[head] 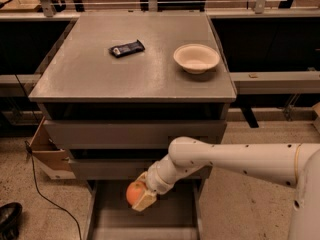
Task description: Place orange can into bottom drawer
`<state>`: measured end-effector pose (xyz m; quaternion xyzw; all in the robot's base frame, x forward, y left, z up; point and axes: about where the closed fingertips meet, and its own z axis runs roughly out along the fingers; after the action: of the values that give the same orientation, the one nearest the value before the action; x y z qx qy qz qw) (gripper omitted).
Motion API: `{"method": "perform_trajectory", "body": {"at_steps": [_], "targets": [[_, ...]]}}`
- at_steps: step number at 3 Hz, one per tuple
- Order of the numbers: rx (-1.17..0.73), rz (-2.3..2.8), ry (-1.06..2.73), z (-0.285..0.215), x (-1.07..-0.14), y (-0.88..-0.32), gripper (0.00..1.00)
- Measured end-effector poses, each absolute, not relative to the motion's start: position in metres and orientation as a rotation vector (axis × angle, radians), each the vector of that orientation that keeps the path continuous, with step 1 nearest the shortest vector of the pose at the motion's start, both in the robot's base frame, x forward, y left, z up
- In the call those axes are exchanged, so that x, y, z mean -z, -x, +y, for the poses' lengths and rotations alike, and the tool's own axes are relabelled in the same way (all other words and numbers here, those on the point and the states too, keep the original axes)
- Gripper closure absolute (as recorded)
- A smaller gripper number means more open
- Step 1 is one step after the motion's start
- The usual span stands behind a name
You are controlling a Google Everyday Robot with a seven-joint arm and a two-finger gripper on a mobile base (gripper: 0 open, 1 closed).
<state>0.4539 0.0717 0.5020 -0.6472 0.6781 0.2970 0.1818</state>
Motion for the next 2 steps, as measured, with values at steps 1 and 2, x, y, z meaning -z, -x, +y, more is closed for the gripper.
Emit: {"method": "perform_trajectory", "body": {"at_steps": [1,2], "targets": [[-0.823,1.912,1.837,0.072,-0.454,-0.435,1.00],[-0.804,1.931,1.818,0.083,-0.413,-0.422,1.00]]}}
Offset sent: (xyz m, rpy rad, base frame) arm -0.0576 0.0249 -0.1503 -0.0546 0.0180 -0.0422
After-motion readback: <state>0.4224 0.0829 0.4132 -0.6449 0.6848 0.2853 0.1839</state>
